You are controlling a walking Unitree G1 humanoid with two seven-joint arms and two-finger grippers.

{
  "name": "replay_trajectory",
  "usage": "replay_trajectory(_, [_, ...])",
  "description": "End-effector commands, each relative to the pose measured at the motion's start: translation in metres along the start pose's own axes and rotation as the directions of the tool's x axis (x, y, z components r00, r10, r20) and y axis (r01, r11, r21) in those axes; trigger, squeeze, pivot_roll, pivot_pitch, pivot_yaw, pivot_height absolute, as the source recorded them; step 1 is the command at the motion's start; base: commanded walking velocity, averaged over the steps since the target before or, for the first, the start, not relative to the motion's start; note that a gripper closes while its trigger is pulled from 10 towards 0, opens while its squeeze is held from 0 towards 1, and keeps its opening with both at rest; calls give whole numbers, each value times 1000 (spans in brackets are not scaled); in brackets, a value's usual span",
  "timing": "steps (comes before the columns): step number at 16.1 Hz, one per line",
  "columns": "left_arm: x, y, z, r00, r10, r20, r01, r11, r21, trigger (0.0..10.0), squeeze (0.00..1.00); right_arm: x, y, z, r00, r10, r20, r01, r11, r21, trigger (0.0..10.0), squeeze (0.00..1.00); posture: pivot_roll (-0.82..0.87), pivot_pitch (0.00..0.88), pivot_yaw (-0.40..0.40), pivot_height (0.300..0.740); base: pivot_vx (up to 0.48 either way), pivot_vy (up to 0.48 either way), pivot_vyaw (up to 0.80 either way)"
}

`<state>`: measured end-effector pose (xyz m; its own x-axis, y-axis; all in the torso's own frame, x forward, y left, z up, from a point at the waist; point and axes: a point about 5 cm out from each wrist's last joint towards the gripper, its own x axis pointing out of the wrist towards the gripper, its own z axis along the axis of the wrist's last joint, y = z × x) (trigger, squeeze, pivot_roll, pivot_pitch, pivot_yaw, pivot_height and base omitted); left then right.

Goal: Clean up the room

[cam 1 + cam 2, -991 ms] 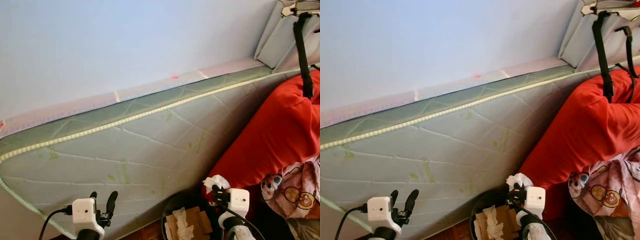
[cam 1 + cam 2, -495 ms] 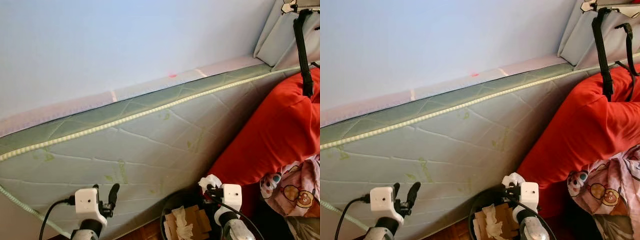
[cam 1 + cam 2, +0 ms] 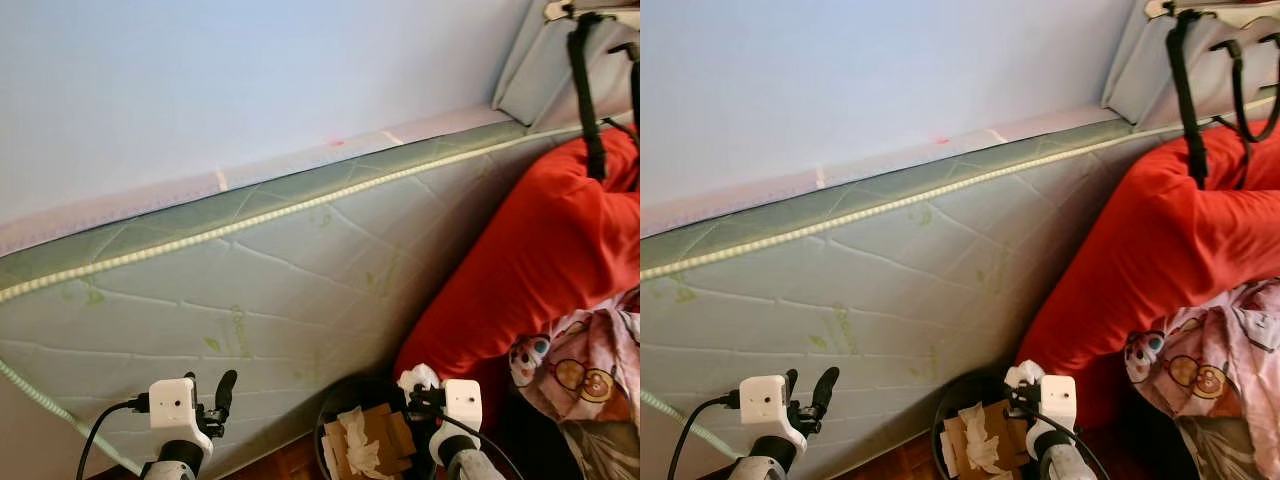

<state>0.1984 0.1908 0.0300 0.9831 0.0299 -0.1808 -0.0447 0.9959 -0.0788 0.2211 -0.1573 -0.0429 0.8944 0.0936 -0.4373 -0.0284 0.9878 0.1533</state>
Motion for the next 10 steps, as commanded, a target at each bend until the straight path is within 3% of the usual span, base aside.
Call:
replay_trajectory(1, [-2,-1,-4,1000,-9,-18,9,1000,6,10000,0,1,-3,2,1000,-9,6,9,1000,-4,10000,0,50,44,-49,688,0,0,0])
replay_trajectory(10, [-2,2,-12,999,-2,-36,2,1000,13,10000,0,4,-3,1,1000,-10,-19,10,1000,-11,10000,0,55,70,-53,654,0,0,0])
